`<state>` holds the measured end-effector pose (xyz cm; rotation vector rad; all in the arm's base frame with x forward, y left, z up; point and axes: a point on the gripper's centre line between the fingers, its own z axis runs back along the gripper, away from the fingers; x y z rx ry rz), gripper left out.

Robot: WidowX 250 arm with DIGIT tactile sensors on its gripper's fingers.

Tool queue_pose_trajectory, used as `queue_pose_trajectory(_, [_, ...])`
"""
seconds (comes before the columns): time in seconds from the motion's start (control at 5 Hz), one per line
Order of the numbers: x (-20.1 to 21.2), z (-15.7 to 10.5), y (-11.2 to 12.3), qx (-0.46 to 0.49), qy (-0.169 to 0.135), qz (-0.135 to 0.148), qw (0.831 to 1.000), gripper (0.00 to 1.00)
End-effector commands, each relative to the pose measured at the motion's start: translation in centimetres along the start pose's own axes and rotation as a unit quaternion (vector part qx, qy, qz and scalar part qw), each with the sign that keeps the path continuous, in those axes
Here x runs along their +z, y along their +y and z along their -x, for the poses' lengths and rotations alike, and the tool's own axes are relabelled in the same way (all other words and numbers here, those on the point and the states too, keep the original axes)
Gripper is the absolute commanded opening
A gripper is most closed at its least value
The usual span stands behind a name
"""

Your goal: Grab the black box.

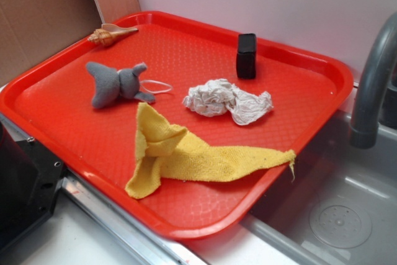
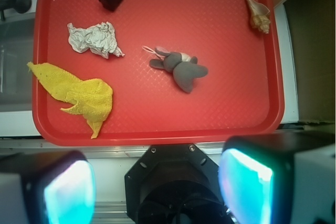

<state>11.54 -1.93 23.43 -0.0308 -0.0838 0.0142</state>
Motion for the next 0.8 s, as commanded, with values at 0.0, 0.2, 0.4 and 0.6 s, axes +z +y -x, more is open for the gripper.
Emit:
queue_pose_trajectory(0.0, [0.0,0.0,0.0,0.000,0.000,0.000,1.000,1.00])
queue_pose_trajectory(0.2, [-1.0,-3.1,-0.5,0.080,-0.031,0.012,0.996,1.00])
queue_pose_trajectory(0.4, [-2.4,-5.3,-0.3,0.130,-0.037,0.021,0.991,1.00])
queue_pose_trajectory(0.6, [-3.4,-6.6,0.5,0.225,-0.073,0.018,0.971,1.00])
